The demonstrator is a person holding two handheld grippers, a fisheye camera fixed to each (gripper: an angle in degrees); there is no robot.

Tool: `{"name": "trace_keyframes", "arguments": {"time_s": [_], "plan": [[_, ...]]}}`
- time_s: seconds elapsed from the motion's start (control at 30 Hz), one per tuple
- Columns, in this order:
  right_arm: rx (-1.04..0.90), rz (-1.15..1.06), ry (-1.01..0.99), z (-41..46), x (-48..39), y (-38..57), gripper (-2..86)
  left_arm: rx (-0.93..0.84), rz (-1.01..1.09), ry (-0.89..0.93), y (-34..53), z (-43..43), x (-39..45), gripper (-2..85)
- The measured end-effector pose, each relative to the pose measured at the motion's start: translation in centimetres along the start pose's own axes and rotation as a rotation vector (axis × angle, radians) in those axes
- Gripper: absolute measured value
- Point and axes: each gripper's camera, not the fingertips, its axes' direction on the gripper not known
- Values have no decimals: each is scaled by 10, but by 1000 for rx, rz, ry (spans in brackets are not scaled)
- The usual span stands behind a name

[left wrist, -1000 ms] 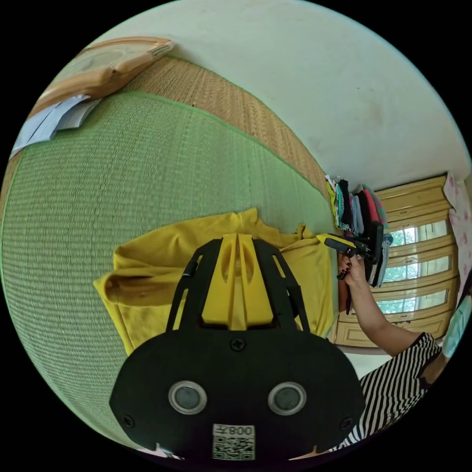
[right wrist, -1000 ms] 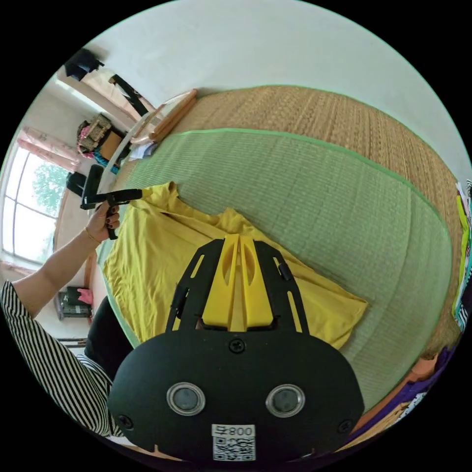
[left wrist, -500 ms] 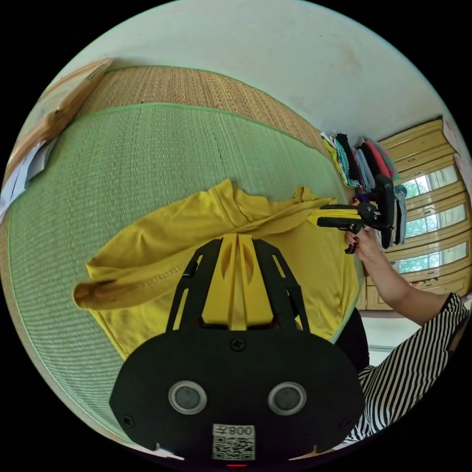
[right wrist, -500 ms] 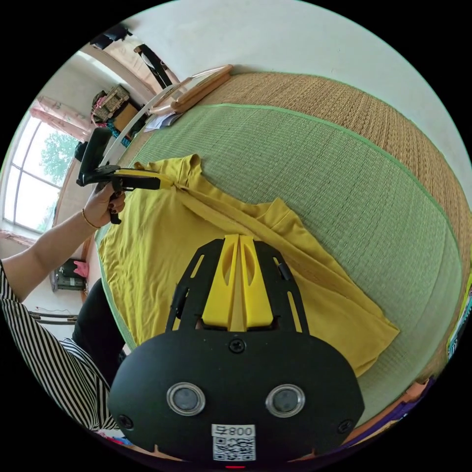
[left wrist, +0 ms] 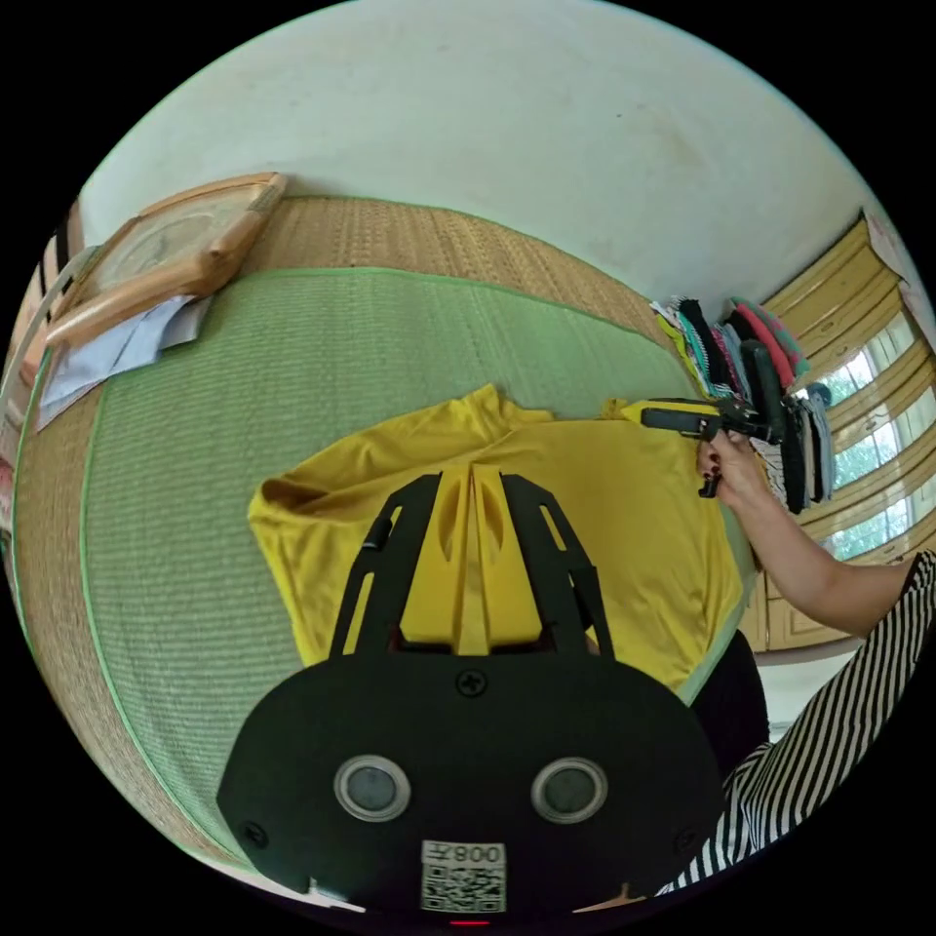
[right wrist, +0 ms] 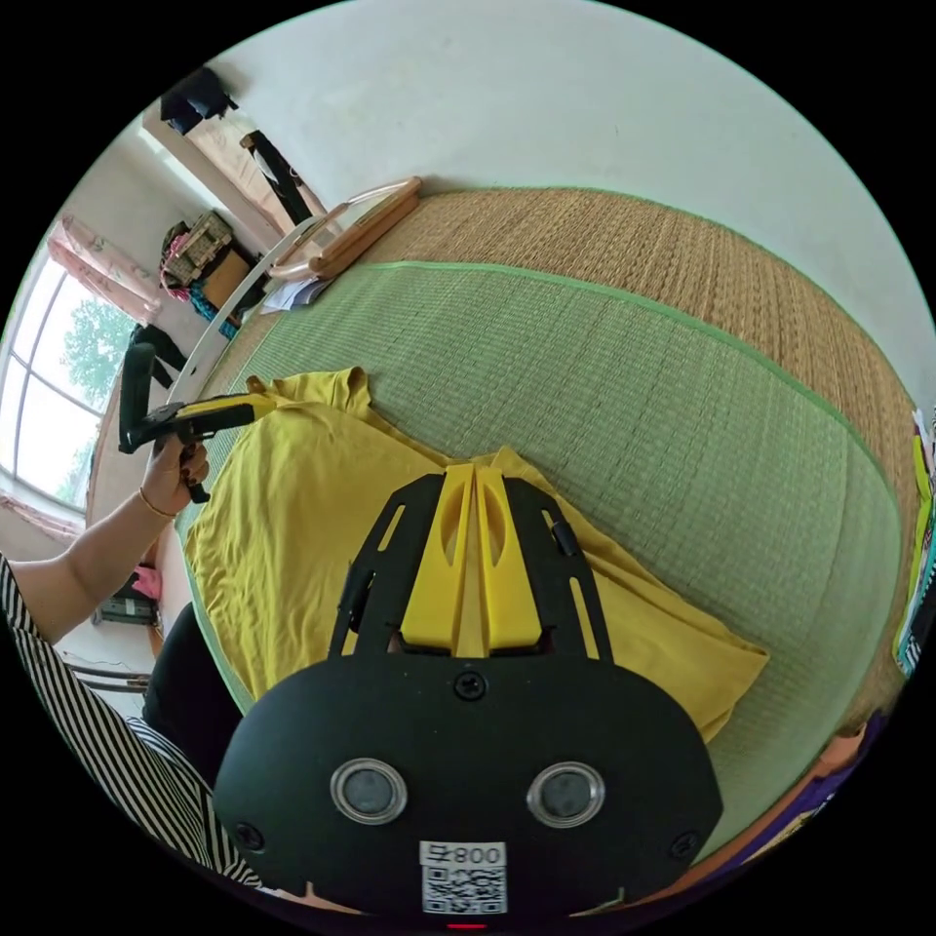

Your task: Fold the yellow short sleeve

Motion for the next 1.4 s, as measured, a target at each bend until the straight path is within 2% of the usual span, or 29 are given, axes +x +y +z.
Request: {"name": "trace_keyframes", "arguments": {"time_s": [0.17,0.4,0.6,0.73,0.83,0.97,1.07,1.2,1.4], "plan": [[81,56,-12,-29,17,32,0,-14,-119,-93,22,8,-33,2],[88,71,-11,-46,33,102,0,181,-116,27,67,-9,-32,2],[84,185,43,-38,71,147,0,34,-184,-64,97,34,-60,2],[88,260,32,-40,105,166,1,45,-276,-18,105,50,-88,2],[155,281,38,-53,116,188,1,48,-253,-47,119,61,-89,3],[79,346,7,-35,154,209,2,46,-273,-23,139,77,-102,6],[182,372,-65,-62,168,237,5,94,-319,14,156,76,-112,13],[163,356,-110,-91,169,304,15,108,-285,79,198,70,-114,45],[59,500,-203,-100,156,457,45,-42,-333,73,293,75,-118,80]]}}
